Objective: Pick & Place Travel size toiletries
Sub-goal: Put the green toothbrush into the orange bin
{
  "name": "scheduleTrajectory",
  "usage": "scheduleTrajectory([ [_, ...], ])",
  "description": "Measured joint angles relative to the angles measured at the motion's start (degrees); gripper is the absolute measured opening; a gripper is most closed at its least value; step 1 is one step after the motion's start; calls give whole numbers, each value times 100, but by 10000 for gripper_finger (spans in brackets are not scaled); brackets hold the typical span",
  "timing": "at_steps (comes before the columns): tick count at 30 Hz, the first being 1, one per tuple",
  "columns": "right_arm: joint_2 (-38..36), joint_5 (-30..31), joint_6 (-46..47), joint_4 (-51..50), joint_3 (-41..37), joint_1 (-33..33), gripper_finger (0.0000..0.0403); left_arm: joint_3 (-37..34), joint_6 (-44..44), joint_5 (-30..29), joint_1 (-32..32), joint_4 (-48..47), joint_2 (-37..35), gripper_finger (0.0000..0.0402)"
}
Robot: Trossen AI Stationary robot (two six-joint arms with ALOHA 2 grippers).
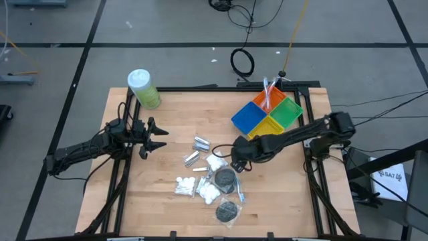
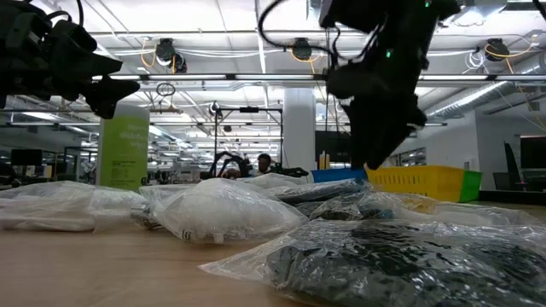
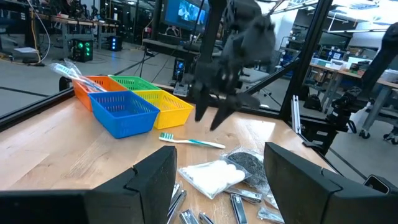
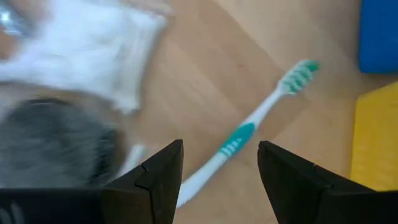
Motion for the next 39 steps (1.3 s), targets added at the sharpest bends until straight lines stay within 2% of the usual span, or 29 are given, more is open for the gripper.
scheduleTrajectory([
  [11, 578, -146, 369, 111, 0, -251, 196, 0, 0, 0, 0, -1, 1, 239],
  [21, 591, -148, 537, 50, -15, -251, 196, 0, 0, 0, 0, 1, 0, 239],
  [26, 589, -449, 611, 621, -379, -255, 196, 0, 0, -2, 0, -1, 1, 239],
  [31, 562, -413, 621, 818, -579, -253, 195, 0, 0, 0, 0, 0, 0, 239],
  [35, 560, -400, 577, 828, -634, -253, 171, 0, 0, 0, 0, 0, 0, 239],
  [39, 561, -406, 420, 876, -641, -255, 121, 0, 0, 0, 0, -1, 0, 239],
])
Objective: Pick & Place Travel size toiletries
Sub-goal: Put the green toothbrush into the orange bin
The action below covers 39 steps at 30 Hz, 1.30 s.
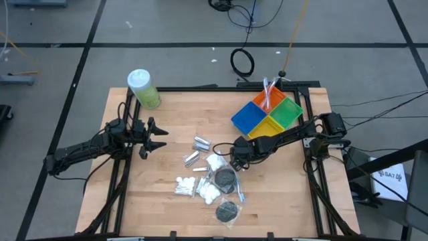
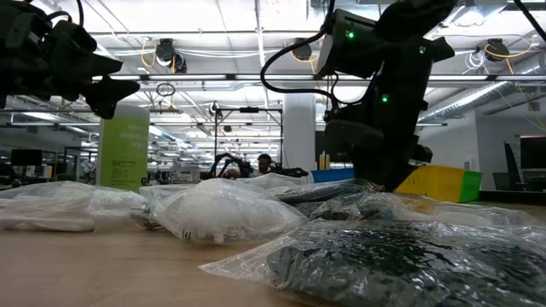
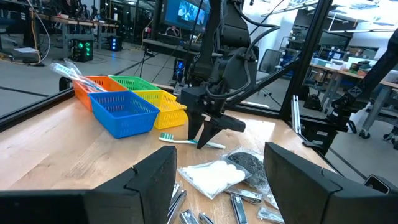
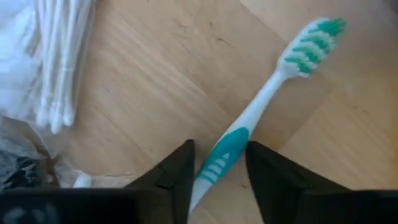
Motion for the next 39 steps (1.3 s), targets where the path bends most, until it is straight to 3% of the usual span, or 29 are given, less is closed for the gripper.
scheduleTrajectory([
  [6, -25, -28, -457, 309, -12, 2, 36, 0, 0, 0, 0, 2, -2, 239],
  [18, -1049, 70, -1398, 1151, -38, 11, 36, 0, 0, 0, 0, 0, 1, 239],
  [21, -1428, 675, -1887, 1541, -24, 15, 34, 0, 0, -1, 0, 0, 0, 239],
  [25, -1780, 2163, -2564, 2040, -114, -60, 33, 0, 0, -2, 0, 0, -2, 239],
  [29, -2051, 2842, -3037, 2961, -558, -494, 36, 0, 0, -2, 0, 0, -2, 239],
  [35, -2274, 2263, -3173, 5380, -1837, -1595, 33, 0, 0, 2, 0, 0, -2, 239],
  [39, -2421, 2410, -3174, 6018, -2421, -2358, 33, 0, 0, -20, -4, 0, -2, 239],
])
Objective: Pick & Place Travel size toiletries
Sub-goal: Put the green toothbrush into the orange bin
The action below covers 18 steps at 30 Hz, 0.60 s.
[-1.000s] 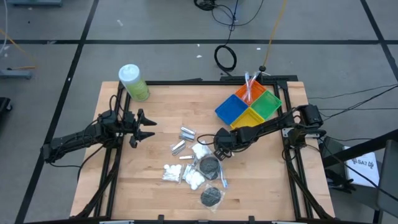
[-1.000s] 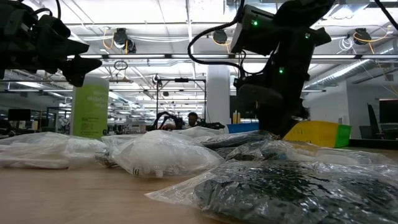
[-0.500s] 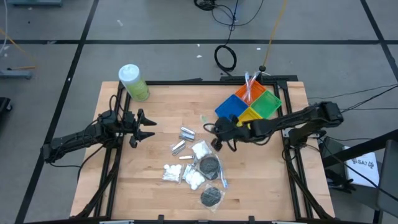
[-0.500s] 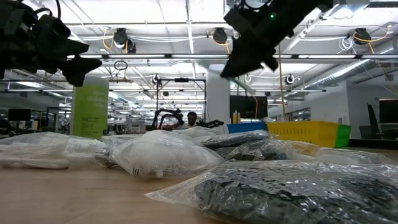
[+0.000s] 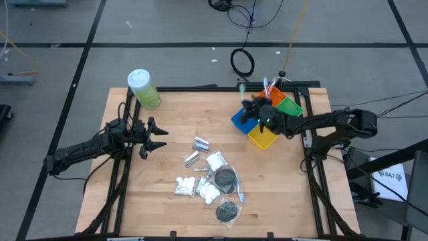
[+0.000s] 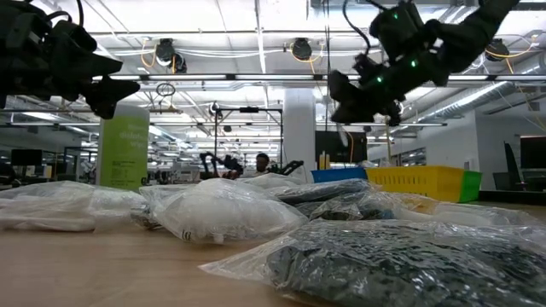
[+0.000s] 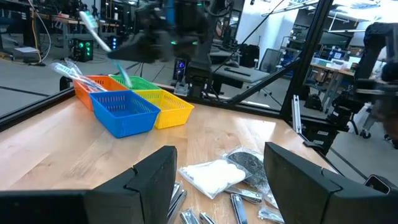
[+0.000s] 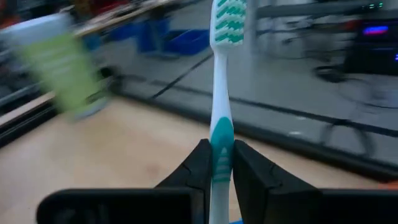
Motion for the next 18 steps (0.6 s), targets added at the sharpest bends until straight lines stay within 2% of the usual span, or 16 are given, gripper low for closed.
scheduleTrajectory([
  [5, -177, 750, 2, 14, -422, -769, 34, 0, 0, -24, -2, 2, 0, 239],
  [11, -126, 720, 220, 7, -767, -1433, 34, 0, 0, -31, -2, 2, 0, 239],
  [18, -91, 723, 455, 5, -1111, -1725, 40, 0, 0, -33, 0, 2, 0, 239],
])
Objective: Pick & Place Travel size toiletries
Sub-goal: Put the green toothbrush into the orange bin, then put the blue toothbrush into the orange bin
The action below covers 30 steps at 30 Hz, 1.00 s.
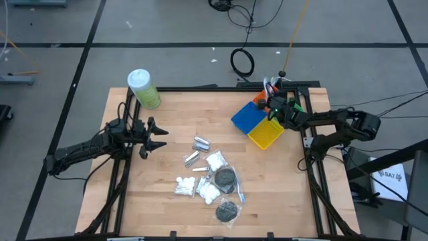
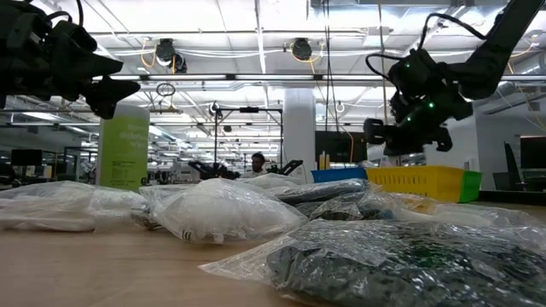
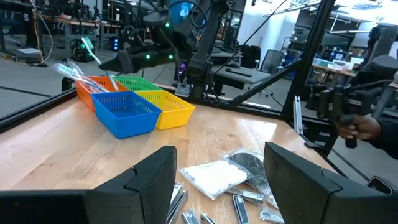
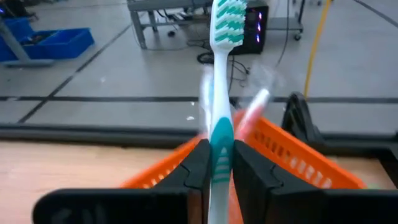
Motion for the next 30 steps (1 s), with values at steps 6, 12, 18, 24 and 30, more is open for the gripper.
scheduleTrajectory([
  [6, 0, -4, 256, 4, -224, -112, 46, 0, 0, 2, -2, -1, 0, 239],
  [12, 0, -24, 251, 104, -242, -116, 86, 0, 0, 2, 0, -2, 0, 239],
  [18, -1, -305, 190, 189, -242, -115, 146, 0, 0, 2, 0, -2, 0, 239],
  [24, -143, -1296, -333, 799, -242, 103, 183, 0, 0, 3, -1, -1, 0, 239],
  [30, -849, -2890, -1309, -60, 434, 1525, 179, 0, 0, 4, 0, -2, 0, 239],
])
